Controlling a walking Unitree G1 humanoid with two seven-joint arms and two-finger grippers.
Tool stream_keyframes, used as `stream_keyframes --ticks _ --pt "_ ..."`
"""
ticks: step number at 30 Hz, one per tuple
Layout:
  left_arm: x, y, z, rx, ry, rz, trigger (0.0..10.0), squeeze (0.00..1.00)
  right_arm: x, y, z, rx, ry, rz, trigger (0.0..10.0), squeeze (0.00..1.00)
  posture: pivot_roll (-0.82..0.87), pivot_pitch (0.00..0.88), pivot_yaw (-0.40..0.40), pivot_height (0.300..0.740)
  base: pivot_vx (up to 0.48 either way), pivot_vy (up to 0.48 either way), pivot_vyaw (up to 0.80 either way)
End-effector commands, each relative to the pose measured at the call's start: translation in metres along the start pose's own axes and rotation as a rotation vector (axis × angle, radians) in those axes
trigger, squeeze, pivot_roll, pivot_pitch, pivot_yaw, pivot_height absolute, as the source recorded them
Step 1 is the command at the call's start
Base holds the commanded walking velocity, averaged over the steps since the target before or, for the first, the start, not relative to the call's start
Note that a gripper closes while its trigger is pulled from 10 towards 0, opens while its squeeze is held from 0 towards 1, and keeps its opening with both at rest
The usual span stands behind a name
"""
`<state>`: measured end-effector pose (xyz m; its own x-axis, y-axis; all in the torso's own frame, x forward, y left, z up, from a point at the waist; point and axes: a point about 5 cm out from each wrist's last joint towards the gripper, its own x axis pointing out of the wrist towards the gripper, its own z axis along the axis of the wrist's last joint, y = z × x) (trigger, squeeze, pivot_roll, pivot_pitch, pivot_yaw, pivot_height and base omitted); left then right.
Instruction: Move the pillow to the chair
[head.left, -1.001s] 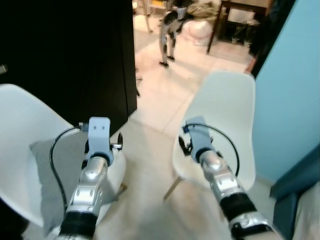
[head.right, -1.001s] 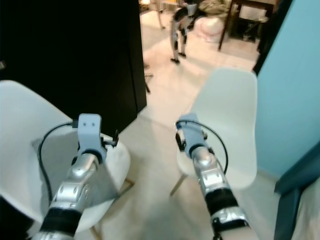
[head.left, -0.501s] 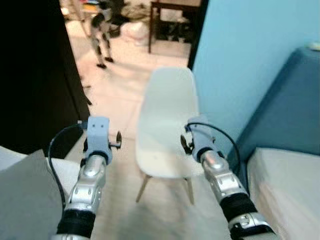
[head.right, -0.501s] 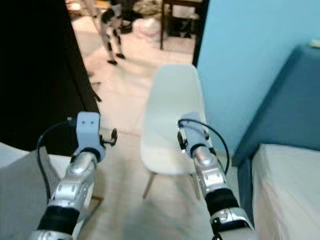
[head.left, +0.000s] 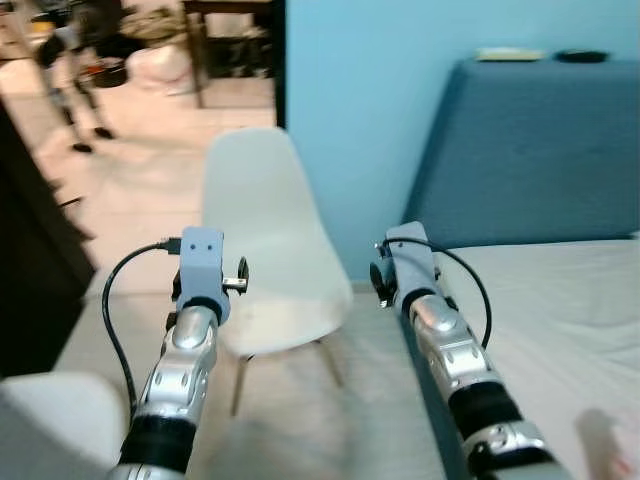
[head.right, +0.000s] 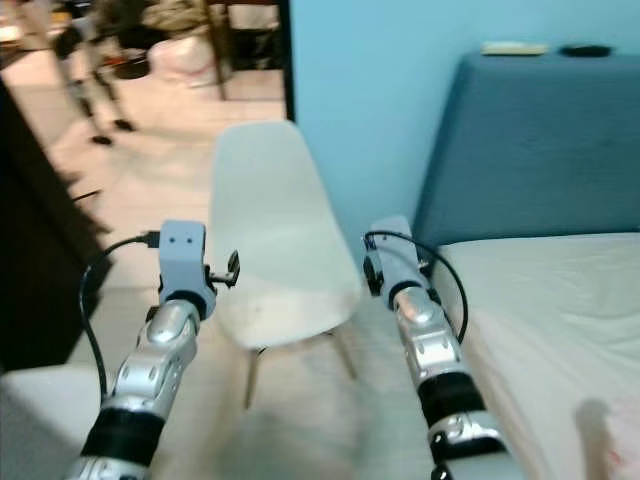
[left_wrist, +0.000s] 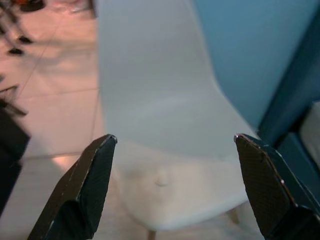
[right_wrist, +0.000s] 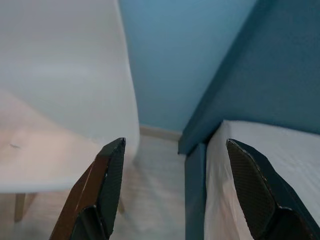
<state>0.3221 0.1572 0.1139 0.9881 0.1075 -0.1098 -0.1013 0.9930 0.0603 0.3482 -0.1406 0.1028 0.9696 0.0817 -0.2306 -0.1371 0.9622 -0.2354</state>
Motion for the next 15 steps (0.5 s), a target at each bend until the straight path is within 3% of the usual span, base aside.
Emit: stream_keyframes --ticks 1,15 --pt "-0.0006 0.0016 -0.0024 0.011 0.011 0.003 10.0 0.00 -0.0008 0.0010 -0.0035 0.007 0.020 0.003 10.0 0.00 0.02 0.054 -0.007 0.740 0.000 0.000 -0.80" --pt "-0.0002 0.0030 -0.0030 0.011 0.016 0.005 10.0 0.00 0.0011 0.0000 -0.0032 0.009 0.023 0.004 10.0 0.00 0.02 0.057 -0.005 0.740 0.000 0.000 -0.80"
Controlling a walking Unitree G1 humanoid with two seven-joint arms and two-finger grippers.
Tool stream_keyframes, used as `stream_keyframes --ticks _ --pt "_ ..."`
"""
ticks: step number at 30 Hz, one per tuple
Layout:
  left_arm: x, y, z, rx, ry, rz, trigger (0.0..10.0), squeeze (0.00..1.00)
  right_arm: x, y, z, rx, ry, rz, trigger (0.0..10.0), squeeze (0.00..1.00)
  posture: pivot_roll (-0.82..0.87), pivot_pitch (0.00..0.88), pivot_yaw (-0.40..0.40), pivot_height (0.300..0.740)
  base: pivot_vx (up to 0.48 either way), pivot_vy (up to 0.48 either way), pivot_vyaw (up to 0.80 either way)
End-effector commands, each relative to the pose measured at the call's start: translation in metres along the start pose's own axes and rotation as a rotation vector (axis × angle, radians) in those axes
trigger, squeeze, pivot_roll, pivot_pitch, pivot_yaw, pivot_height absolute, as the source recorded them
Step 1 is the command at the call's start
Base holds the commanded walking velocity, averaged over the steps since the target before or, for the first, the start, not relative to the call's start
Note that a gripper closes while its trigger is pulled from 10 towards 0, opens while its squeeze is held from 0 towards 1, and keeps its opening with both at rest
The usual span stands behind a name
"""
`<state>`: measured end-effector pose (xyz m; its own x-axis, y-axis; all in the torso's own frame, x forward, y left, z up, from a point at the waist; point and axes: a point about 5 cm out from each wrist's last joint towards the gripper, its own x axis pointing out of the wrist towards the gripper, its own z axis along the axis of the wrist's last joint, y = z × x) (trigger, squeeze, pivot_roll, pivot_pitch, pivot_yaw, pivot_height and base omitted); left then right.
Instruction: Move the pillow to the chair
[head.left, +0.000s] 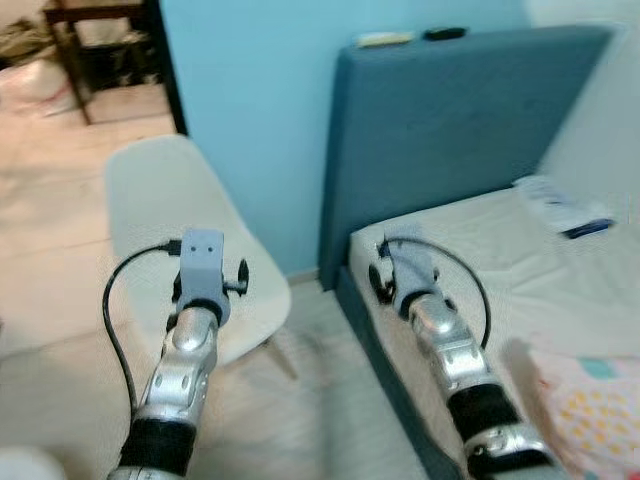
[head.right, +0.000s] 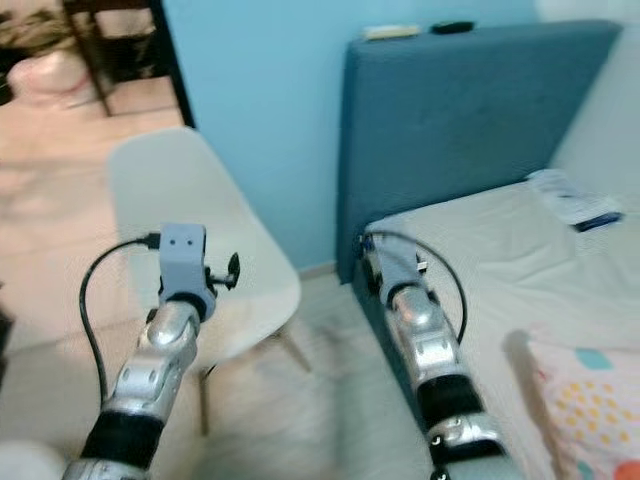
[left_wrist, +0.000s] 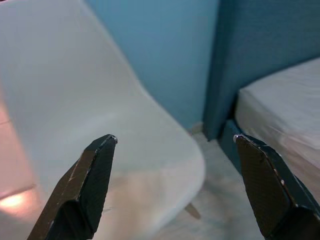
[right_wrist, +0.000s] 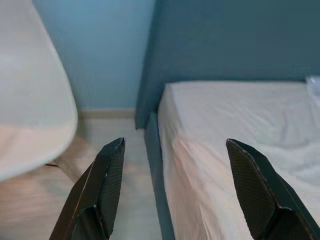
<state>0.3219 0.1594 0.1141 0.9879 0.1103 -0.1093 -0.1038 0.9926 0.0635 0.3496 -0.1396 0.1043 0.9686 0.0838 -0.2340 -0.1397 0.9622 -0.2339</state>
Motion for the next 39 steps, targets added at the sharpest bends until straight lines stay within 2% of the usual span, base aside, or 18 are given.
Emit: stream_keyframes --ticks 1,39 --pt "-0.0002 0.0008 -0.0030 0.008 0.016 0.003 10.0 0.00 0.0000 -0.0004 -0.0052 0.008 0.020 0.001 10.0 0.00 0.02 0.057 -0.005 0.740 0.000 0.000 -0.80" --pt "-0.0004 0.0016 -0.0051 -0.001 0.033 0.005 10.0 0.00 -0.0001 0.0023 -0.0049 0.014 0.026 0.005 10.0 0.00 0.02 0.063 -0.001 0.740 0.000 0.000 -0.80"
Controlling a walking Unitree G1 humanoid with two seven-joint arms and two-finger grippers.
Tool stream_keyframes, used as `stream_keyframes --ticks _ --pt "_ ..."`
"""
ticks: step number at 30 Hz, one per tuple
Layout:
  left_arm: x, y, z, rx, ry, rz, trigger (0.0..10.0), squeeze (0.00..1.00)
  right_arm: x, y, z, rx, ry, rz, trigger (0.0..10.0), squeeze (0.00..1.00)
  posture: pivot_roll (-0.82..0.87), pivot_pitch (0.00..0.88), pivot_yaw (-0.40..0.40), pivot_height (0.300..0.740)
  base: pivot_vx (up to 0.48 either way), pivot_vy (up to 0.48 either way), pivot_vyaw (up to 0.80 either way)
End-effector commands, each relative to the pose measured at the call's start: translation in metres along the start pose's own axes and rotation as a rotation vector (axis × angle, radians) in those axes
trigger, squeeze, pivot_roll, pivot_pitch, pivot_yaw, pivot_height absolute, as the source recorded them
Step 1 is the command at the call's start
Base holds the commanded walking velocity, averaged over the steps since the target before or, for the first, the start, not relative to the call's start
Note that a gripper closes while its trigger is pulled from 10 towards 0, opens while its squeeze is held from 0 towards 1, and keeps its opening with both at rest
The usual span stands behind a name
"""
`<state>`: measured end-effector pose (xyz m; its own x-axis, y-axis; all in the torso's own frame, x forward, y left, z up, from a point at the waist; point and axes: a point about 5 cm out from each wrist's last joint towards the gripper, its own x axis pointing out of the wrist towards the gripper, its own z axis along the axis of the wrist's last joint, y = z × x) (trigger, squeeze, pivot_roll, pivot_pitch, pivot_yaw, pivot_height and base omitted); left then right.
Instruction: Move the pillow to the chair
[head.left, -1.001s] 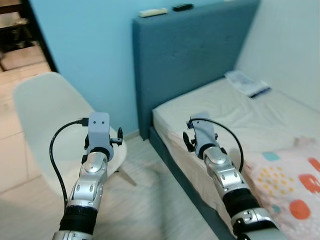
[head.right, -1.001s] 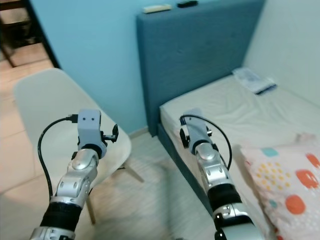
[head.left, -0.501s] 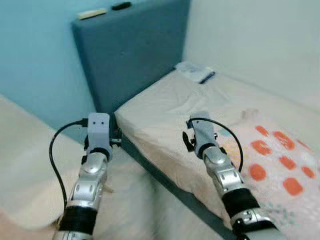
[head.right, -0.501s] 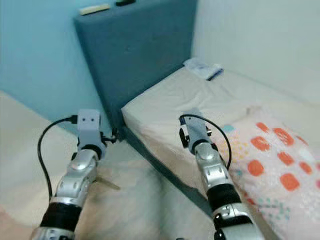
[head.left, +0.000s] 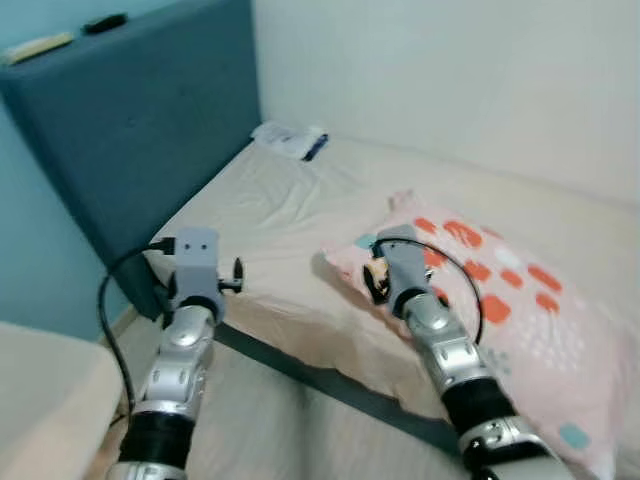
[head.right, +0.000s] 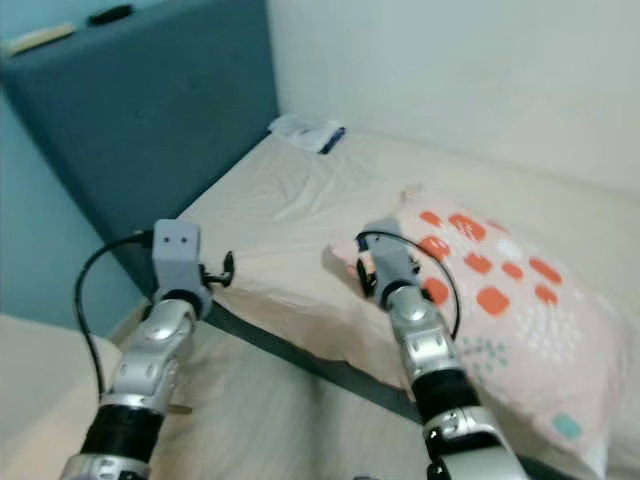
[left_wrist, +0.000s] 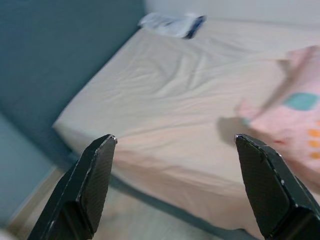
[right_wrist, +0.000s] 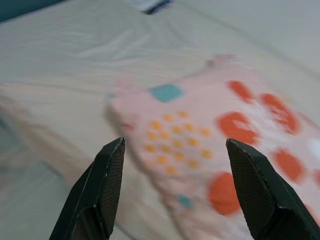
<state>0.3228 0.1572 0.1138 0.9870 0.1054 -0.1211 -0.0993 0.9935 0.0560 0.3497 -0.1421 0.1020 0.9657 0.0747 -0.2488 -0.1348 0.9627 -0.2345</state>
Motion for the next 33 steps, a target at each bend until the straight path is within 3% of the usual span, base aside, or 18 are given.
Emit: stream_keyframes --ticks 1,26,33 --pt "-0.0011 0.0039 -0.0051 0.005 0.021 0.011 10.0 0.00 -0.0005 0.0042 -0.0021 0.014 0.009 0.010 10.0 0.00 0.02 0.063 -0.001 0.740 0.000 0.000 -0.80" --pt "-0.0008 0.0008 -0.0031 -0.018 0.019 -0.015 10.0 0.00 0.0002 0.0031 -0.0009 0.016 0.008 0.012 10.0 0.00 0.02 0.056 0.000 0.740 0.000 0.000 -0.80" --pt "-0.0007 -0.0012 -0.0022 -0.012 0.011 -0.039 10.0 0.00 0.0000 0.0064 0.0009 0.010 -0.002 0.029 10.0 0.00 0.02 0.051 0.001 0.740 0.000 0.000 -0.09"
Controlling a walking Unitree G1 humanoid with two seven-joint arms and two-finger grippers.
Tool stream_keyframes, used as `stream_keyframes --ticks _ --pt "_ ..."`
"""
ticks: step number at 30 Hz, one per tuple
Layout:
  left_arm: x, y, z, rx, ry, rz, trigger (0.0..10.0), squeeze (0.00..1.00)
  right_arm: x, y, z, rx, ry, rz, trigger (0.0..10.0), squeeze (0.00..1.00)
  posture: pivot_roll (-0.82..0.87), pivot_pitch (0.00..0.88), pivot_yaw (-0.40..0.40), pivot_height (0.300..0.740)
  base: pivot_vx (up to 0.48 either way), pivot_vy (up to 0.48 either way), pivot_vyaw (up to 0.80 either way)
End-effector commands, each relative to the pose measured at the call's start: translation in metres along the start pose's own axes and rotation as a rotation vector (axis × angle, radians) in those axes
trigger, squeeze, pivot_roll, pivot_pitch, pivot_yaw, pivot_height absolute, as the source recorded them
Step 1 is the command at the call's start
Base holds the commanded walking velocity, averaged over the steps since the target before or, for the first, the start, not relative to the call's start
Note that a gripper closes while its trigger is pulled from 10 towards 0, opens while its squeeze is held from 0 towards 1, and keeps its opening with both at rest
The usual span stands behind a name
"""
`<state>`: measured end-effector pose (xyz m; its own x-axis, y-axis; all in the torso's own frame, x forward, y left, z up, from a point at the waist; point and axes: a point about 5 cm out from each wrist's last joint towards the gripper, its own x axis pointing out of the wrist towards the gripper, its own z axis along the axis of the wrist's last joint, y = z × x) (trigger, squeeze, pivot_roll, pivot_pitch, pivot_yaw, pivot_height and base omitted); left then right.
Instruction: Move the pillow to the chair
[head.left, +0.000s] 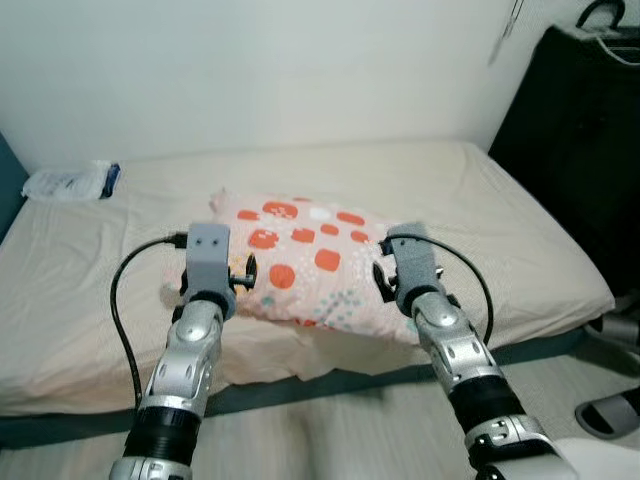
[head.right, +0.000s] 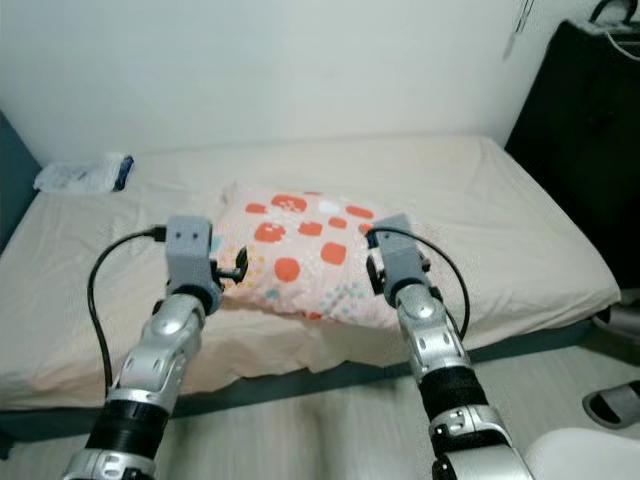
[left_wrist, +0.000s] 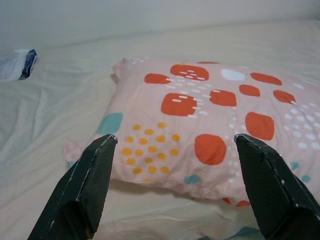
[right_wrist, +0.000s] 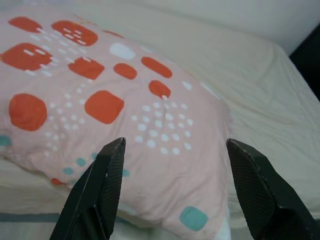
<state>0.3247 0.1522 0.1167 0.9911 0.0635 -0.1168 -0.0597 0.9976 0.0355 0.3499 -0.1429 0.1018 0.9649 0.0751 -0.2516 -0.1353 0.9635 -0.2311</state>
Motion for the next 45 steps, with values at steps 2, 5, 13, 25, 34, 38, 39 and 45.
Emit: stream_keyframes --ticks 2,5,13,25,34,38,39,45 --pt "-0.0019 0.0032 -0.0044 0.002 0.009 -0.006 10.0 0.00 -0.0003 0.0078 0.0011 0.006 -0.007 0.031 10.0 0.00 0.02 0.050 0.001 0.740 0.000 0.000 0.00" --pt "-0.0028 0.0009 -0.0019 0.003 -0.014 -0.031 10.0 0.00 -0.0004 0.0087 0.0009 0.005 -0.008 0.035 10.0 0.00 0.02 0.048 0.001 0.740 0.239 0.000 0.00" --pt "-0.0030 0.0002 -0.0017 -0.003 -0.017 -0.037 10.0 0.00 0.0001 0.0079 0.0000 0.002 -0.002 0.034 10.0 0.00 0.02 0.050 0.000 0.740 0.396 0.000 0.00" --pt "-0.0033 0.0004 -0.0021 -0.010 -0.017 -0.039 10.0 0.00 0.0002 0.0068 0.0000 0.004 -0.001 0.031 10.0 0.00 0.02 0.053 -0.001 0.740 0.399 0.000 0.00" --pt "-0.0036 0.0004 -0.0022 -0.011 -0.020 -0.044 10.0 0.00 0.0003 0.0064 0.0002 0.008 -0.004 0.030 10.0 0.00 0.02 0.042 0.002 0.740 0.388 0.000 0.00" --pt "-0.0038 -0.0004 -0.0013 -0.011 -0.026 -0.054 10.0 0.00 -0.0001 0.0066 0.0000 0.014 -0.005 0.029 10.0 0.00 0.02 0.039 0.006 0.740 0.363 0.000 0.00" --pt "-0.0040 -0.0015 -0.0007 -0.017 -0.032 -0.062 10.0 0.00 -0.0003 0.0068 0.0002 0.017 -0.007 0.030 10.0 0.00 0.03 0.043 0.007 0.740 0.000 0.000 0.00" --pt "-0.0050 -0.0034 -0.0022 -0.005 -0.023 -0.068 10.0 0.00 -0.0011 0.0080 0.0003 0.018 -0.010 0.033 10.0 0.00 0.02 0.043 0.010 0.740 0.000 0.000 0.00"
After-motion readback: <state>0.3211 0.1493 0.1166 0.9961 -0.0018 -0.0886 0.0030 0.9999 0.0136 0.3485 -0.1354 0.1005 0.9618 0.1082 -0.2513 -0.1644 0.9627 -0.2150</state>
